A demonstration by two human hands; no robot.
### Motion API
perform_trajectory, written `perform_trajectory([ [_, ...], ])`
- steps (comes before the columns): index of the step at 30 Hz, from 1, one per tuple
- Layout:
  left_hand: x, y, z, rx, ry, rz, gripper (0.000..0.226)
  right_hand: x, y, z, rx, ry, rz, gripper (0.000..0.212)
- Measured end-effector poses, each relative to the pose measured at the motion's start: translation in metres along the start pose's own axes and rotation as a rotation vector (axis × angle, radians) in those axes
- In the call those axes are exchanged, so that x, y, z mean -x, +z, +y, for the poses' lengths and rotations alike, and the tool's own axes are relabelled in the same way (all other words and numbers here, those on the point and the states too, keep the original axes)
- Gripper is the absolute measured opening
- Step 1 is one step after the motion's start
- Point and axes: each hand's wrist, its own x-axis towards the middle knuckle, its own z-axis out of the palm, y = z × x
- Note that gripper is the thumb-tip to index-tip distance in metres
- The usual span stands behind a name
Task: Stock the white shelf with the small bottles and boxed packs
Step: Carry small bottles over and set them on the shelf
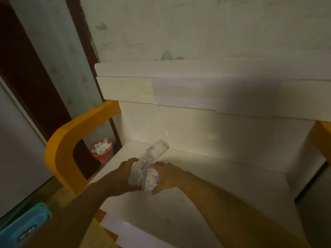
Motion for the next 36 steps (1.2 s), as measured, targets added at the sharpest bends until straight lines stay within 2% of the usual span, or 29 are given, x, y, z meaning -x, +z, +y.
perform_trajectory([
  [3,-0.001,0.002,-0.015,0.128,0.004,-0.023,0.074,0.003,0.009,-0.005,0.03,0.035,0.006,0.1],
  [7,0.005,-0.015,-0.018,0.103,0.089,-0.054,0.074,0.021,-0.007,-0.016,0.085,0.121,0.026,0.098],
  [10,0.007,-0.042,-0.002,0.057,0.18,-0.014,0.07,0.049,-0.029,-0.026,0.095,0.162,0.092,0.092],
  [15,0.007,-0.076,0.035,0.052,0.325,0.026,0.084,0.108,-0.071,-0.031,0.168,0.252,0.213,0.093],
  [19,0.009,-0.088,0.085,0.007,0.435,0.081,0.082,0.164,-0.111,-0.027,0.183,0.333,0.254,0.094],
  [23,0.018,-0.094,0.141,0.0,0.585,0.125,0.082,0.225,-0.144,-0.026,0.211,0.412,0.368,0.093],
  [26,0.027,-0.094,0.184,0.035,0.679,0.13,0.082,0.272,-0.161,-0.021,0.244,0.496,0.366,0.093],
  [29,0.039,-0.091,0.227,0.039,0.731,0.156,0.083,0.314,-0.173,-0.013,0.261,0.557,0.361,0.092],
  [33,0.063,-0.078,0.291,0.038,0.769,0.288,0.086,0.376,-0.175,0.001,0.191,0.581,0.423,0.088],
  [36,0.085,-0.067,0.349,0.064,0.811,0.312,0.085,0.431,-0.174,0.015,0.173,0.596,0.493,0.084],
])
